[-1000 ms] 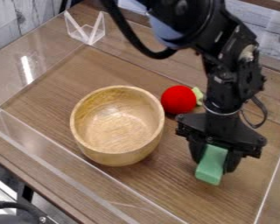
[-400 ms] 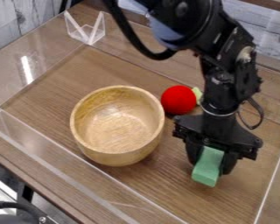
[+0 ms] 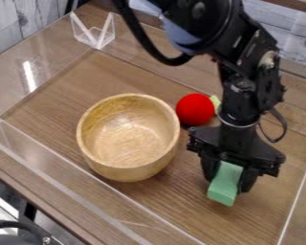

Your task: Remove the green stick from the brown bowl and put it on the table

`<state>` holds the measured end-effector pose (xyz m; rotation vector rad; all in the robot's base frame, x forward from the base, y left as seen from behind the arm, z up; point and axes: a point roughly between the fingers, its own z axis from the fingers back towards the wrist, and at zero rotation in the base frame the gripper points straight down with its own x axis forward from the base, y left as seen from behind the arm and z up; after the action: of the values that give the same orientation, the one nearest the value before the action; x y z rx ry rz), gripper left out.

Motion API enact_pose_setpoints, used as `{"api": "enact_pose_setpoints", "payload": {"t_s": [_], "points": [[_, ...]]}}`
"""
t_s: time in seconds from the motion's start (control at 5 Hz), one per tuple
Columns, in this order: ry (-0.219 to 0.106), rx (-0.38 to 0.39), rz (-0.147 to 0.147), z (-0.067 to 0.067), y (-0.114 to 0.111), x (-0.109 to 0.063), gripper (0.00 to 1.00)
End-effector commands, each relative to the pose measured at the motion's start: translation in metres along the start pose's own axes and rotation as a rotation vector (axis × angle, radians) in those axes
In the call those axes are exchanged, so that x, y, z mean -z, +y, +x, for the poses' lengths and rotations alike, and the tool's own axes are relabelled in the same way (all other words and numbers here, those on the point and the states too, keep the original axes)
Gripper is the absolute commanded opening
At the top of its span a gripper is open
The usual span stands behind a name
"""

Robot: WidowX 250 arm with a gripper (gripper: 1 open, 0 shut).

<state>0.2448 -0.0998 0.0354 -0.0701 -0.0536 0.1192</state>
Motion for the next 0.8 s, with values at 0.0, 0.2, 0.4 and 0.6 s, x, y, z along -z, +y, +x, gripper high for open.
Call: {"api": "enact_pose_setpoints", "payload": {"t_s": [0.0, 0.2, 0.4, 0.6], "points": [[-0.019, -0.009, -0.013, 0.0074, 0.0007, -0.0102, 1.0], [-0.008, -0.011, -0.011, 0.0073, 0.0028, -0.0134, 1.0], [-0.001, -0.016, -0.008, 0.0072, 0.0043, -0.0156, 1.0], [0.005, -0.021, -0.005, 0.0074, 0.0058, -0.0164, 1.0]]}}
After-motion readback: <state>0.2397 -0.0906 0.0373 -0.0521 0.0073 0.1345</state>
